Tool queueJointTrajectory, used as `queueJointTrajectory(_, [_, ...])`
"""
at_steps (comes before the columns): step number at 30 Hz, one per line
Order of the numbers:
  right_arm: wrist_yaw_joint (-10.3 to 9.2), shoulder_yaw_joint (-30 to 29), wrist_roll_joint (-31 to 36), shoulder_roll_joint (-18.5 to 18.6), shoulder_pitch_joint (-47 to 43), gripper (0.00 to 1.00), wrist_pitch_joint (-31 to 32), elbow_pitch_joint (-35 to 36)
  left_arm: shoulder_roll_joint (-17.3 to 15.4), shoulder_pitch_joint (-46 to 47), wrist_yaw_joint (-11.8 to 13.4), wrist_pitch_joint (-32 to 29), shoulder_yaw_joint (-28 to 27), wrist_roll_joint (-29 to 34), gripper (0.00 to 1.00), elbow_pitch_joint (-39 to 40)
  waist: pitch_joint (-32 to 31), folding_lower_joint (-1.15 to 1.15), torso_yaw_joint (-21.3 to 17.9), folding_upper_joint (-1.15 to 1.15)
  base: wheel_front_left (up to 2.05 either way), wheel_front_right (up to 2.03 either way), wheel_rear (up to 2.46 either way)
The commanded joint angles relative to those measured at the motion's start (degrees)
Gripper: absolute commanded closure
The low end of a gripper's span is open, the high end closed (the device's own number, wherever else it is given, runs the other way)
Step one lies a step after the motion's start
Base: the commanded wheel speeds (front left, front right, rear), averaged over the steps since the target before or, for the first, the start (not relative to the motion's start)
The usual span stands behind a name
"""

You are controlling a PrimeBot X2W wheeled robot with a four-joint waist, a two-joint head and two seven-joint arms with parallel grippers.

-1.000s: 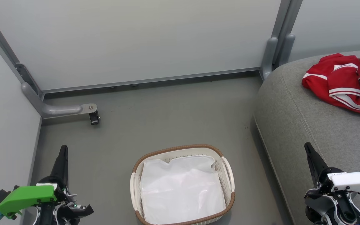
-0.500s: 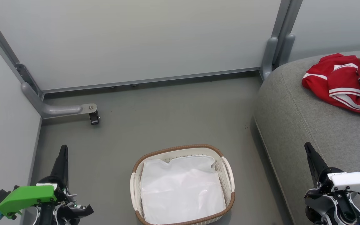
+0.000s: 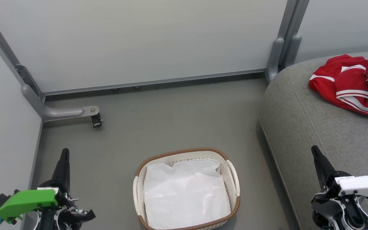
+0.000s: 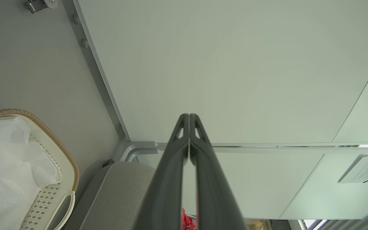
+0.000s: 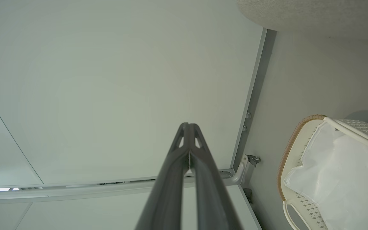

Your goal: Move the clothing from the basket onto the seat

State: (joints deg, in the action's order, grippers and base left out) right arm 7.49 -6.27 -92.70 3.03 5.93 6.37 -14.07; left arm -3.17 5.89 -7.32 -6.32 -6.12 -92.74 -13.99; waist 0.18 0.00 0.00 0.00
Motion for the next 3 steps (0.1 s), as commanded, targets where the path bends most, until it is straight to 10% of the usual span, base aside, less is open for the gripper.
queueJointTrajectory(1, [0.00,-0.20,0.21,0.10,0.45,1.00,0.18,0.16,0.02,0.65,-0.34,-0.09,-0.25,0.13,1.00,-0.09,0.00,0.00,0.00,0.00,0.00,0.00,0.00])
queueJointTrajectory(3, [0.00,-0.21,0.22,0.09,0.45,1.00,0.19,0.16,0.03,0.65,-0.34,-0.11,-0.27,0.14,1.00,-0.09,0.00,0.00,0.00,0.00,0.00,0.00,0.00])
